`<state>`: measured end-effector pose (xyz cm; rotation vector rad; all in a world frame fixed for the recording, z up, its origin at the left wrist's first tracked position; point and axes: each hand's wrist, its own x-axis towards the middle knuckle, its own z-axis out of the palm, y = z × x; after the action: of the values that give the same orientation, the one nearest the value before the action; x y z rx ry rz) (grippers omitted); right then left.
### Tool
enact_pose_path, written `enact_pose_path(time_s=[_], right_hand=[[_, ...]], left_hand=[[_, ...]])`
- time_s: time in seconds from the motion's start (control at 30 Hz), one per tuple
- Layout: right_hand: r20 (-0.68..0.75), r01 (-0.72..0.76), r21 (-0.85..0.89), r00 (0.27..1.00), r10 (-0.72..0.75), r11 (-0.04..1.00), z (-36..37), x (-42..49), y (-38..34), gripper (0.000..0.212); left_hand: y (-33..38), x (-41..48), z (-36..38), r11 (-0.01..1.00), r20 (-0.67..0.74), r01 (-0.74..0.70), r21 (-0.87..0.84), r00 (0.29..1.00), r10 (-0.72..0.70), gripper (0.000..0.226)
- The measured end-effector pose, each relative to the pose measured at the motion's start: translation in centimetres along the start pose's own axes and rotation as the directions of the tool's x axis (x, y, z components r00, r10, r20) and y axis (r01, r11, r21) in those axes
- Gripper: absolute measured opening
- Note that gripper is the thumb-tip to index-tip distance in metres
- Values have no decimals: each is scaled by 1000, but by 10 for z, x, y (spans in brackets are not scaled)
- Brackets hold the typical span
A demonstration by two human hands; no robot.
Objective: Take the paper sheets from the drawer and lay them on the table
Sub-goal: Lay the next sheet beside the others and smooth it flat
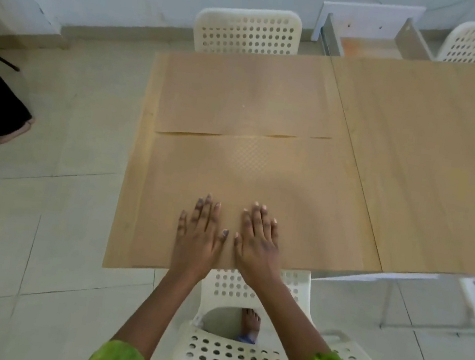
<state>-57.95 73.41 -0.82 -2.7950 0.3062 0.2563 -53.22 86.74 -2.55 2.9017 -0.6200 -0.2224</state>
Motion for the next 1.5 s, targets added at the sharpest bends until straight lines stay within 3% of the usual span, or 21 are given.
enact_pose_path(time_s=[0.17,0.37,0.5,0.8,0.97,1.03,1.1,1.23,1.4,1.5], right_hand=[[29,23,-55,999,-22,998,3,2,15,70],[-60,-271,-128,962,265,954,-29,-1,105,67],[-54,-276,-121,961,271,954,-38,-3,113,63],[39,-293,-10,955,293,956,-55,-7,102,63],[-17,-262,160,963,268,952,-74,-16,66,58],[-62,-211,272,970,236,939,-77,-16,48,51],[-63,-181,402,973,224,897,-80,-14,31,44],[-5,-173,594,976,219,786,-73,-11,-15,34],[93,-197,830,971,219,521,-55,3,-91,24],[115,-207,886,965,235,416,-46,10,-143,25]], left_hand=[[-10,-2,-2,997,11,30,67,999,-31,68],[-60,-4,-9,972,-55,230,53,972,-227,73],[-63,-3,-9,968,-56,247,38,968,-245,62],[-55,0,-42,959,169,273,69,945,-281,60],[-39,-8,-74,943,113,270,-195,961,-251,51],[-35,-15,-82,891,107,273,-361,962,-252,49],[-34,-20,-86,814,83,270,-514,960,-267,45],[-49,-35,-99,722,25,220,-656,962,-271,40],[-112,-43,-119,607,17,211,-766,951,-309,34],[-165,-48,-134,550,30,209,-809,948,-317,31]])
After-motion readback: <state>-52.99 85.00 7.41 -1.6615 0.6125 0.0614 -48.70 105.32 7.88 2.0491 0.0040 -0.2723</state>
